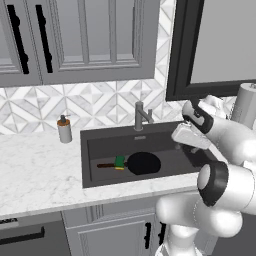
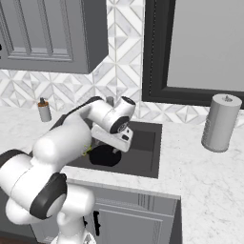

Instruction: Pick the pan and sponge and place them into the sink. Then turn on the water.

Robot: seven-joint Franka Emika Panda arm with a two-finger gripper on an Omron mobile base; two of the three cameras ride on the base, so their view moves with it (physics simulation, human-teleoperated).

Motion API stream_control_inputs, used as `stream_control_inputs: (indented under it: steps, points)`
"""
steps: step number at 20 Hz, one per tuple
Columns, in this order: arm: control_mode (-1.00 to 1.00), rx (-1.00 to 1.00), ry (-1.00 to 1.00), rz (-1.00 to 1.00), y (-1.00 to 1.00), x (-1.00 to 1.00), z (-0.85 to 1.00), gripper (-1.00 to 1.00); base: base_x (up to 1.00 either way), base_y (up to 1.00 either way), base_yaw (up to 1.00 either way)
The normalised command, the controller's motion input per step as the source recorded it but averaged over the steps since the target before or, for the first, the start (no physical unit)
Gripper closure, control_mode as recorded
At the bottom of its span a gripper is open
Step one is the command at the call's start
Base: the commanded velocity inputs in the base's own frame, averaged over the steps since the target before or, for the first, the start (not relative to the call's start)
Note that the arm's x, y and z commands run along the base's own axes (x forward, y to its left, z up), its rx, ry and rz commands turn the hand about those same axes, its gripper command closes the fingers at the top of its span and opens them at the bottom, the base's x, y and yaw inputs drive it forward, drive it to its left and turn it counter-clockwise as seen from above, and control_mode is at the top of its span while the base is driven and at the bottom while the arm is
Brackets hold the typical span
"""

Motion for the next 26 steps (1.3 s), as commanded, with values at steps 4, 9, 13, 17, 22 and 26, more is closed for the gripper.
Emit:
stream_control_inputs:
  steps: [4,9,13,17,22,26]
  points:
    - [-1.00,0.22,0.00,0.00,-0.20,0.16,0.00,-1.00,0.00,0.00,0.00]
    - [-1.00,0.09,0.00,0.00,-0.21,0.00,0.00,-1.00,0.00,0.00,0.00]
    - [-1.00,0.03,0.00,0.00,-0.05,0.16,0.00,-1.00,0.00,0.00,0.00]
    - [-1.00,0.05,-0.10,0.00,-0.01,0.71,0.00,-1.00,0.00,0.00,0.00]
    - [-1.00,0.04,-0.10,0.00,-0.06,0.85,0.00,-1.00,0.00,0.00,0.00]
    - [-1.00,0.04,-0.13,-0.01,-0.19,0.50,0.00,-1.00,0.00,0.00,0.00]
